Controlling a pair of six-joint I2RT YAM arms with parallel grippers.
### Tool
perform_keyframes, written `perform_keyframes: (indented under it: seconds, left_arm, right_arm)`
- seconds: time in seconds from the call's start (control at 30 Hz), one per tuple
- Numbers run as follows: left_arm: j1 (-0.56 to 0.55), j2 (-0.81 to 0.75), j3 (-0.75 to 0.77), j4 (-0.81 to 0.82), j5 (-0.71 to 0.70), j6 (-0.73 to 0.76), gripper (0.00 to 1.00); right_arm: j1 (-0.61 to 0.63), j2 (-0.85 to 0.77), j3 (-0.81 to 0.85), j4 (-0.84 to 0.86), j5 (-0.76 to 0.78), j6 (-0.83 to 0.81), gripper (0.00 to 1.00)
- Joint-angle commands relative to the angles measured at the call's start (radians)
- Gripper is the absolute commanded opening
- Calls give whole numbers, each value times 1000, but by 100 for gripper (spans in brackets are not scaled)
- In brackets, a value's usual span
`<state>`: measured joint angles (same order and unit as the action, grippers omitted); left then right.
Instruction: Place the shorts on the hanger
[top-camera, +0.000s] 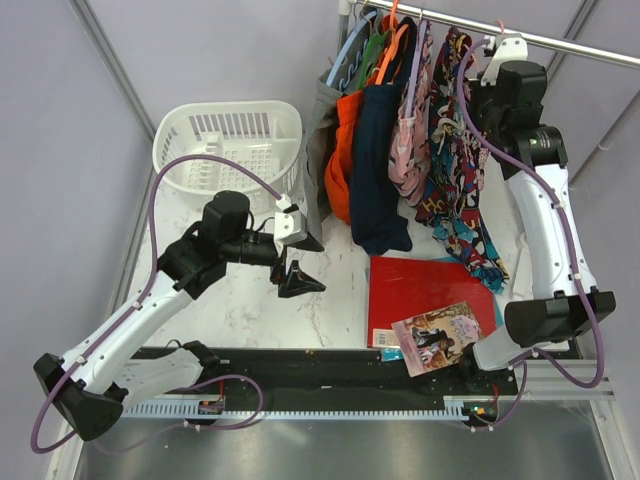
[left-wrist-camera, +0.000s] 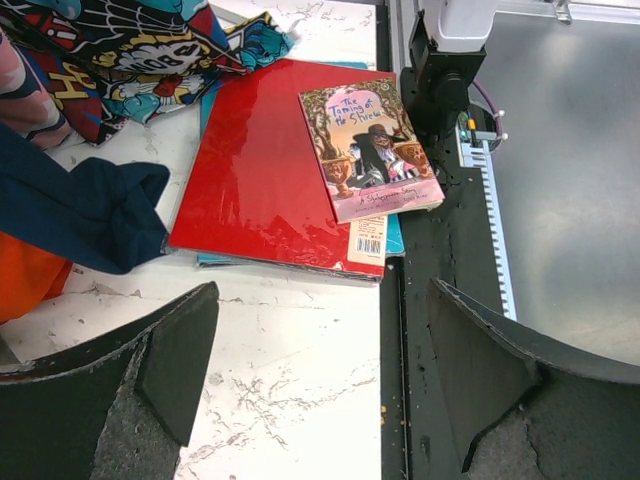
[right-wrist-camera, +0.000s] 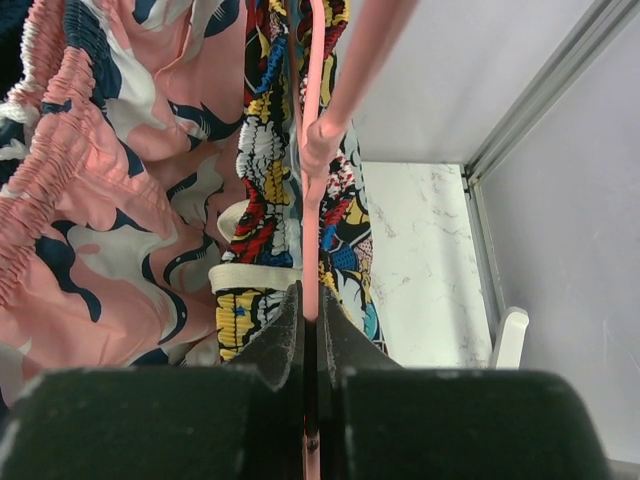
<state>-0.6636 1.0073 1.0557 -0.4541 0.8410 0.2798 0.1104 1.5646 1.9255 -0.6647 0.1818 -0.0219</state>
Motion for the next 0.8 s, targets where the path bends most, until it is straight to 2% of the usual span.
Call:
perform_keyframes:
  seconds: [0.0, 0.63, 0.67, 0.7, 0.73, 0.77]
  left_arm:
    - [-4, 2, 4, 34, 13, -33, 90]
    - [-4, 20, 38, 0, 1, -30, 90]
    - [-4, 19, 38, -3, -3, -31, 90]
    - [-4, 17, 43, -6, -8, -33, 90]
    - [-4, 19, 44, -8, -17, -39, 90]
    - [-4, 17, 46, -15, -19, -42, 91]
  right_arm:
    - [25, -12, -37, 16, 27, 10, 0]
    - [212, 129, 52, 131, 257, -35, 0]
    - [218, 127, 56, 131, 258, -30, 3]
    - [219, 121, 58, 134, 258, -21, 9]
    - [221, 115, 58, 134, 265, -16, 21]
    - [219, 94, 53, 132, 268, -13, 26]
